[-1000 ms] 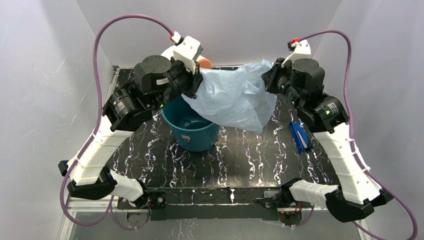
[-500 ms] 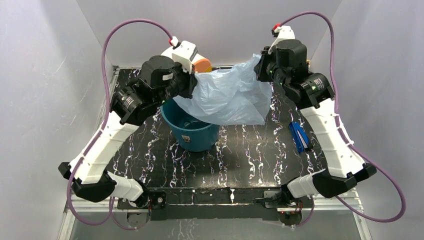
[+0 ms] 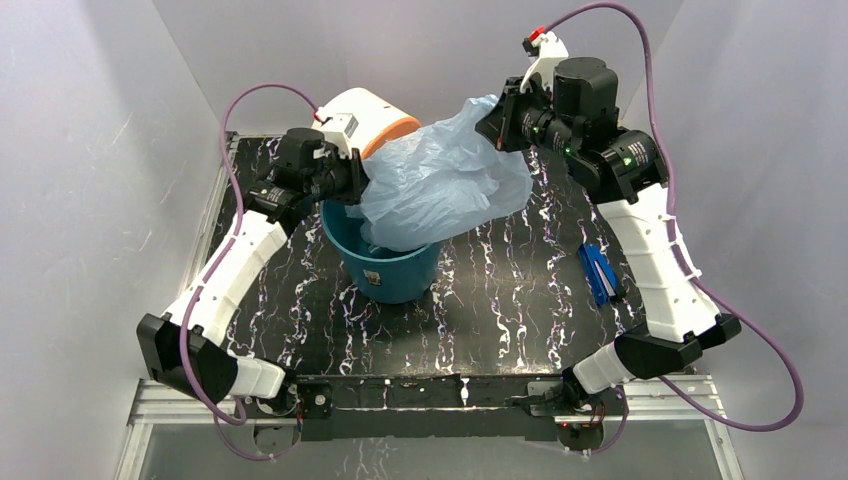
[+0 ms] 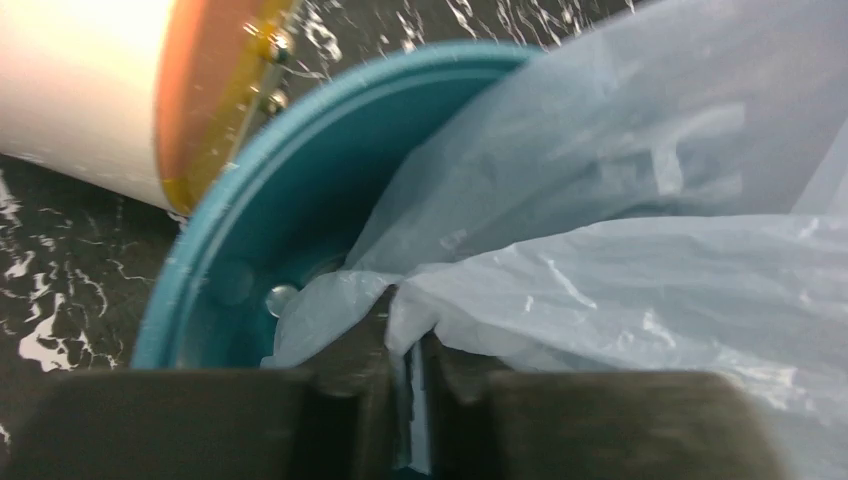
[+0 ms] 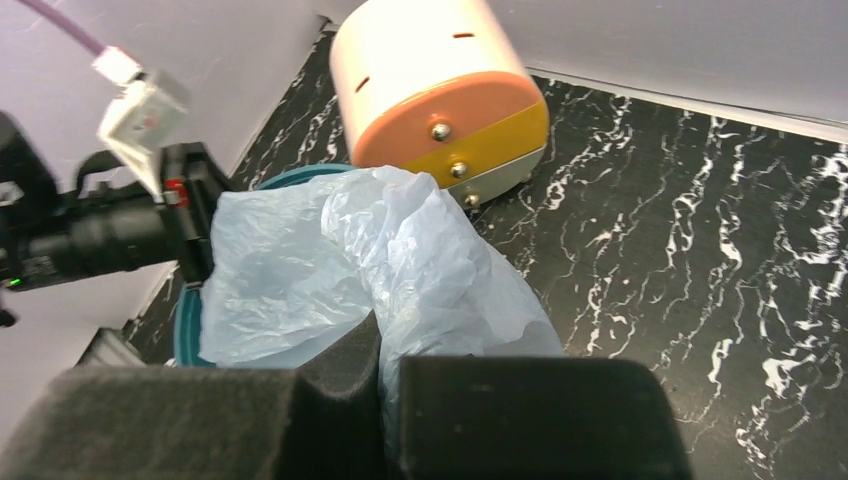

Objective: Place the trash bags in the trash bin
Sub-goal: Place the trash bag in the trash bin.

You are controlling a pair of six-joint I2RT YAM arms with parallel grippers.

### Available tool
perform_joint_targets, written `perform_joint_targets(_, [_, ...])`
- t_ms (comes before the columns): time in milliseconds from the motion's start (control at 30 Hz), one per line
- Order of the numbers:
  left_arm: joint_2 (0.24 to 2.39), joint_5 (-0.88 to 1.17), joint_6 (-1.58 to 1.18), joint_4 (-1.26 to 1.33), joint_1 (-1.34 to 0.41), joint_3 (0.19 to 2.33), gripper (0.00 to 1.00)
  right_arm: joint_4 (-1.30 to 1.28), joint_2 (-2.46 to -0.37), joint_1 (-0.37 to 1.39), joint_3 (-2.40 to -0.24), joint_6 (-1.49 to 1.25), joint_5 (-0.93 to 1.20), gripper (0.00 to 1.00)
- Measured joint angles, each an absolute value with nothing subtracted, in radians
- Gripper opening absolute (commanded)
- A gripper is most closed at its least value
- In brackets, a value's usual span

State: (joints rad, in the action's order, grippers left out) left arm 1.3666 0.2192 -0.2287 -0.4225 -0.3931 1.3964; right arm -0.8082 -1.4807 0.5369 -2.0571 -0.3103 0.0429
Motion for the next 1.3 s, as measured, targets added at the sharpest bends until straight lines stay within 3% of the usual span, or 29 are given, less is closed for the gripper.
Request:
perform_joint_targets(67, [1.366,0.278,-0.242,-0.403,-0.382,1.355,0.33,-0.803,-1.482,0.537,-2.059,-0.312,0.079,0.07])
perform_joint_targets(200, [1.348,0.341,-0.25,-0.396,-0.382,1.345,0.5,-0.788,-1.482,0.537,-2.059,-0.316,0.115,0.07])
perform_joint_targets(700, [1.136,0.12,-0.143,-0.579,-0.382,1.465,0.64,-0.781,-1.482,0.537,-2.046,-0.321,0.099,0.09])
perform_joint_targets(867, [1.109,0.138,-0.121,-0.622,-0.381,1.502,0.66,-0.776,-1.483,0.537,-2.041,-0.324,0.102,0.09])
perform_joint_targets(1133, [1.098,0.534,-0.078,-0.606,-0.382,1.571,0.66,-0.741,-1.483,0.537,-1.966,-0.345,0.12,0.1])
perform_joint_targets(1233, [1.118,0.573,-0.062,-0.611,-0.381,1.555,0.55,-0.724,-1.481,0.537,-1.958,-0.35,0.137,0.1])
perform_joint_targets(1300, [1.135,0.581,-0.058,-0.611,-0.381,1.524,0.42,-0.714,-1.478,0.537,-1.952,-0.355,0.149,0.1])
